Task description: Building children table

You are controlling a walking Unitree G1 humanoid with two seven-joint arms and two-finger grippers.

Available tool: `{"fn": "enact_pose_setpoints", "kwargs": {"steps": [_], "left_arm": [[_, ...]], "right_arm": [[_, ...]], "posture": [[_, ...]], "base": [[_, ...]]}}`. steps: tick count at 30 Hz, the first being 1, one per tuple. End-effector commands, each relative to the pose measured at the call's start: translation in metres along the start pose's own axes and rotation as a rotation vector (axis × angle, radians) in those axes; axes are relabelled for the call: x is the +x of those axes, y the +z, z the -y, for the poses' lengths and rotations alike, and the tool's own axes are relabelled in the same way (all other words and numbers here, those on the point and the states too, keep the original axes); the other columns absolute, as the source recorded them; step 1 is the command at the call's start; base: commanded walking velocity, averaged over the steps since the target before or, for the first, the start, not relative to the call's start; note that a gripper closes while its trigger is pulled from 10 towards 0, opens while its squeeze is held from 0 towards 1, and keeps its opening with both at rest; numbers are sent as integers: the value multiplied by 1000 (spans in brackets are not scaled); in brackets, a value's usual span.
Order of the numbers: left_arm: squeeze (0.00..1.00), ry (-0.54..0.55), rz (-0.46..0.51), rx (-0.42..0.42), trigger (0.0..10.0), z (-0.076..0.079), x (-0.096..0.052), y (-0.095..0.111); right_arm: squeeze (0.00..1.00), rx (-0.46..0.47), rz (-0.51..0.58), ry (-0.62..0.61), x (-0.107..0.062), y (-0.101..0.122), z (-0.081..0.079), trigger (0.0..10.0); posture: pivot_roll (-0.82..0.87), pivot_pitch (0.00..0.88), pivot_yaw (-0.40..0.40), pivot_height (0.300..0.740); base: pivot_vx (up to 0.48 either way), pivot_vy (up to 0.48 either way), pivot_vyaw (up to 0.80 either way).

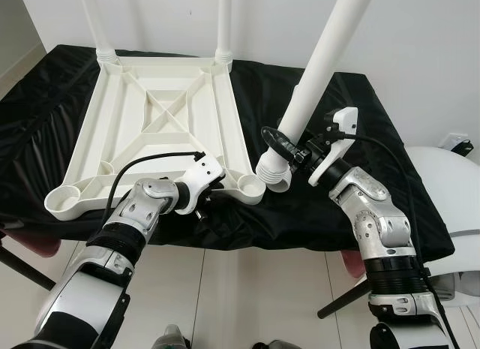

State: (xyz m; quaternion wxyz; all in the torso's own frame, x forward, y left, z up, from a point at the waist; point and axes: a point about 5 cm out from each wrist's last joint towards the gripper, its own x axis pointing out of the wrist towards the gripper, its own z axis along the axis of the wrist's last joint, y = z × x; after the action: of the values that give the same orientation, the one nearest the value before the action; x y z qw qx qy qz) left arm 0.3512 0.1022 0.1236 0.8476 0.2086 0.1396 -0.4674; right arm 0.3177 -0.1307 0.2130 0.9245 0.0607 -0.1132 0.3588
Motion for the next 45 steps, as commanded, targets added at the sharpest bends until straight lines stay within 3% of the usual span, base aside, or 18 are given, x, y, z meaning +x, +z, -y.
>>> {"fn": "enact_pose_setpoints", "kwargs": {"steps": [1, 13, 14, 17, 18, 19, 21, 23, 25, 26, 27, 29, 30, 35, 36, 37, 38, 45], "left_arm": [[0, 132, 8, -56, 10000, -5, 0, -4], [0, 87, 70, -56, 10000, 9, 8, -1], [0, 73, 92, -56, 8235, 12, 9, 2], [0, 70, 96, -56, 8235, 13, 9, 2], [0, 56, 97, -53, 2039, 15, 11, 2], [0, 56, 97, -53, 2039, 15, 11, 2], [0, 13, 61, -26, 7020, 22, 13, -2], [0, -18, 29, 11, 4471, 25, 14, -5], [0, -26, 22, 30, 4471, 26, 13, -6], [0, -33, 13, 16, 10000, 26, 14, -7], [192, -40, 3, 1, 10000, 26, 14, -8], [192, -43, -7, -5, 10000, 26, 14, -9], [1000, -35, -14, -8, 10000, 24, 13, -9], [1000, -5, -7, -8, 10000, 18, 11, -6], [275, 0, -6, 0, 10000, 17, 11, -4], [275, 0, -6, 0, 10000, 17, 11, -4], [0, 5, -4, 4, 10000, 15, 10, -3], [0, 10, 35, 1, 10000, 10, 6, 8]], "right_arm": [[0, -15, 5, 5, -1, 2, -1, 10000], [0, -26, -7, 8, -1, 0, 0, 10000], [0, -28, -8, 8, -1, 0, 0, 10000], [0, -28, -8, 8, -1, 0, 0, 10000], [0, -28, -8, 8, -1, 0, 0, 10000], [0, -28, -8, 8, -1, 0, 0, 10000], [0, -31, -6, 7, -1, 1, 1, 10000], [0, -34, -5, 6, -1, 1, 2, 10000], [0, -35, -5, 5, -1, 2, 2, 10000], [0, -36, -5, 4, -1, 2, 2, 10000], [0, -38, -4, 3, -1, 2, 2, 10000], [0, -38, -4, 2, -1, 2, 2, 10000], [0, -39, -3, 1, -2, 2, 2, 10000], [0, -34, 2, -2, -1, 3, 2, 10000], [0, -34, 2, -2, -1, 2, 2, 10000], [0, -34, 2, -2, -1, 2, 2, 10000], [0, -33, 3, -1, -1, 2, 2, 10000], [0, -34, 4, 3, 0, 3, 2, 10000]], "posture": [[34, 25, -36, 740], [36, 32, -33, 740], [36, 34, -33, 740], [36, 34, -33, 740], [36, 36, -33, 740], [36, 36, -33, 740], [33, 38, -31, 740], [32, 40, -29, 740], [32, 40, -29, 740], [32, 41, -26, 740], [31, 41, -25, 740], [31, 41, -24, 740], [30, 42, -23, 740], [32, 43, -22, 740], [35, 44, -23, 740], [35, 44, -23, 740], [36, 43, -23, 740], [38, 41, -28, 740]], "base": [[0, 0, 0], [0, 0, 0], [0, 0, 0], [0, 0, 0], [0, 0, 0], [0, 0, 0], [0, 0, 0], [0, 0, 0], [0, 0, 0], [0, 0, 0], [0, 0, 0], [0, 0, 0], [0, 0, 0], [0, 0, 0], [0, 0, 0], [0, 0, 0], [0, 0, 0], [0, 0, 0]]}}
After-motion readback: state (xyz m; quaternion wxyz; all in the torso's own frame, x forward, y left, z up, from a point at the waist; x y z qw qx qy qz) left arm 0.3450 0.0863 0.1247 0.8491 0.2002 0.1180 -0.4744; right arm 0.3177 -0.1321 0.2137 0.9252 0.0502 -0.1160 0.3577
